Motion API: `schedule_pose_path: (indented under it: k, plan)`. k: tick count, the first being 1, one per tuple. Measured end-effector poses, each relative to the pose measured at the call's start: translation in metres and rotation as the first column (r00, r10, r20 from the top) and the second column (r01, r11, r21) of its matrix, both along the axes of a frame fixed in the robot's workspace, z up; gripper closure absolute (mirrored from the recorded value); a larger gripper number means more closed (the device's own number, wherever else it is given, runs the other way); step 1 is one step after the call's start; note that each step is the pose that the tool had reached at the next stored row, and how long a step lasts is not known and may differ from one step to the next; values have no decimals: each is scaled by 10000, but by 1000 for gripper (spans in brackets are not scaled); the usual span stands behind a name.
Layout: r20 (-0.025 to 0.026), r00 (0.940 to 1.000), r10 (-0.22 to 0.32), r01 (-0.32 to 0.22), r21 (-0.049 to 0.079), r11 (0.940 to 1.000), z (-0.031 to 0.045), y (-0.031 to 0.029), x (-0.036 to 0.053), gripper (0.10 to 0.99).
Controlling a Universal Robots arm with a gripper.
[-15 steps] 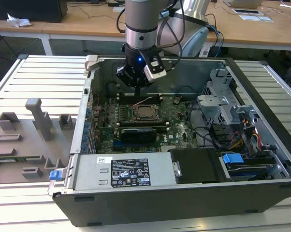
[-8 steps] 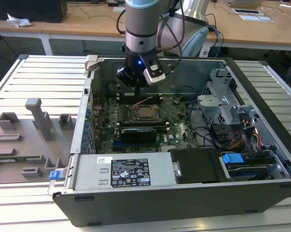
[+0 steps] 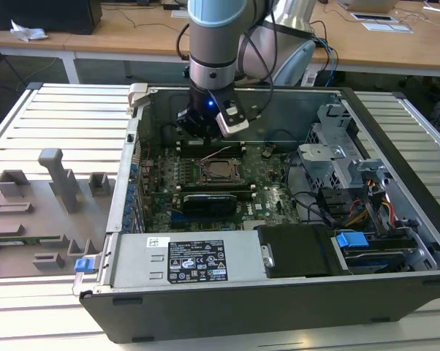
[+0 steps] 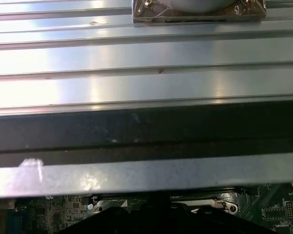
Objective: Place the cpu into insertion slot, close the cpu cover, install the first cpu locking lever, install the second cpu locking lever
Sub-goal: 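Install the first cpu locking lever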
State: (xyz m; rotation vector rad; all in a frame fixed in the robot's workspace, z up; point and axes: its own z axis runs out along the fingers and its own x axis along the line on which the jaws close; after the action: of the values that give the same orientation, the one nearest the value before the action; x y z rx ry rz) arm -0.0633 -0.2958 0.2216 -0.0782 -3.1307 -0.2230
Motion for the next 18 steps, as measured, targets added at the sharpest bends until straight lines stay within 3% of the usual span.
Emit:
schedule_pose_path:
  k: [18]
  plan:
    - [0, 10000, 0, 0, 6, 10000, -154, 0, 0, 980]
